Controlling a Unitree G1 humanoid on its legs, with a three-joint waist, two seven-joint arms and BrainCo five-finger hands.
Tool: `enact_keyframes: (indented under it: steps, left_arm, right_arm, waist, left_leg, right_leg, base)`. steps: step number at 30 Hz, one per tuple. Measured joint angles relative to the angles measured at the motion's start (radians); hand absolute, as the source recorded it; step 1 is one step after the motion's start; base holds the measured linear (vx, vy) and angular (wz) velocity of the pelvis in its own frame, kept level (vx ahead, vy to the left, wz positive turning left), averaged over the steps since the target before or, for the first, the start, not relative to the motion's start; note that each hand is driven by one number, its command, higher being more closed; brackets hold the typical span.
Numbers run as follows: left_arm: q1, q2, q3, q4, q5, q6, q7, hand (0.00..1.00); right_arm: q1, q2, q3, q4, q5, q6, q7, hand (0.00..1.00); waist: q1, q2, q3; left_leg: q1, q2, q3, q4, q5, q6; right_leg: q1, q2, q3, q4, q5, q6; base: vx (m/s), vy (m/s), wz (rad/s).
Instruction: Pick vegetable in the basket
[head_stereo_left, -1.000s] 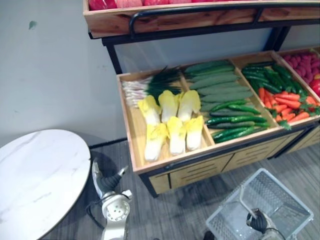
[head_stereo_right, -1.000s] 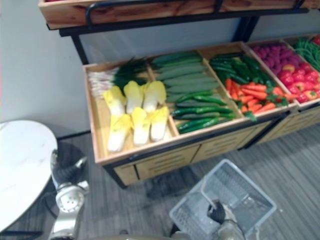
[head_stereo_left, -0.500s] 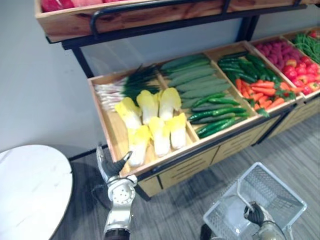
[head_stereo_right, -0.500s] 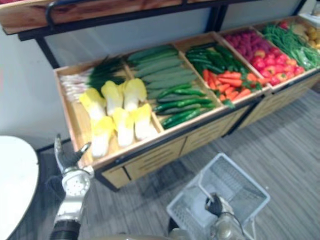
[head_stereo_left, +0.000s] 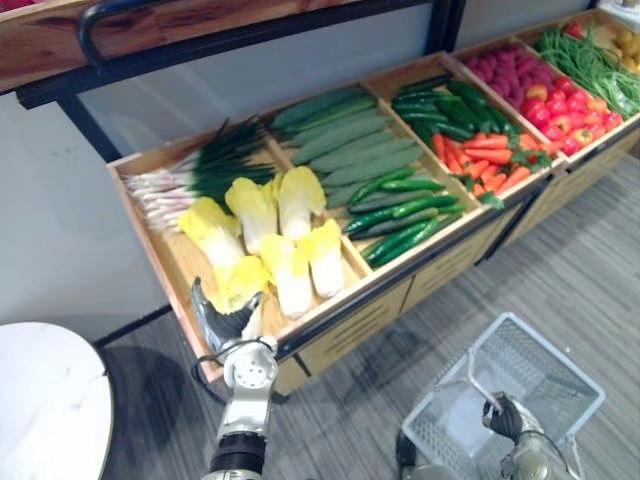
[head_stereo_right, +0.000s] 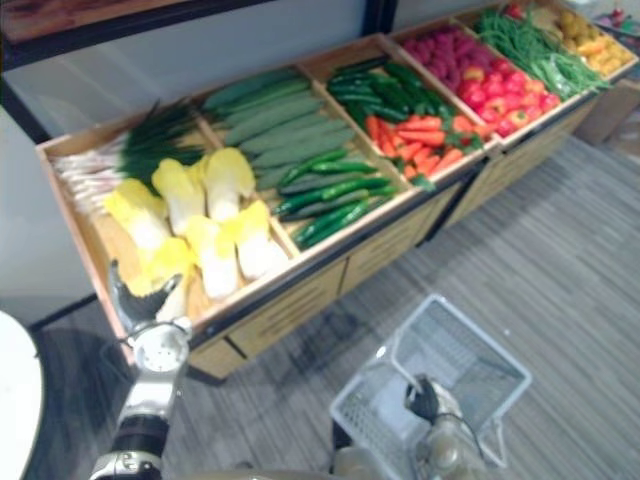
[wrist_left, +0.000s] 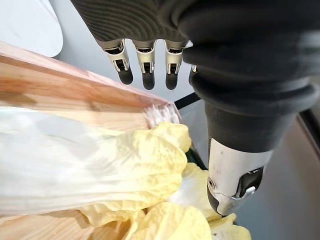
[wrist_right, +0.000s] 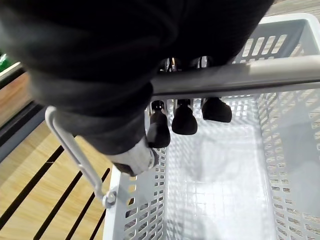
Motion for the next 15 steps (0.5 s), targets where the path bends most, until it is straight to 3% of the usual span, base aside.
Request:
enact_keyframes:
  steps: [15]
  left_arm:
    - [-0.060, 0.002, 0.044, 0.070, 0.000, 0.039, 0.099, 0.00]
  right_arm:
    - [-0.023, 0.000, 0.042, 0.000, -0.033, -0.017, -0.046, 1.00]
  waist:
    - [0.000, -0.011, 0.036]
  left_leg:
    - [-0.023, 0.001, 0.036, 0.019, -0.024, -0.002]
  right_leg:
    - [-0.038, 0.004, 0.041, 0.001, 0.008, 0.001]
  base:
    - [0.01, -0.031, -0.09]
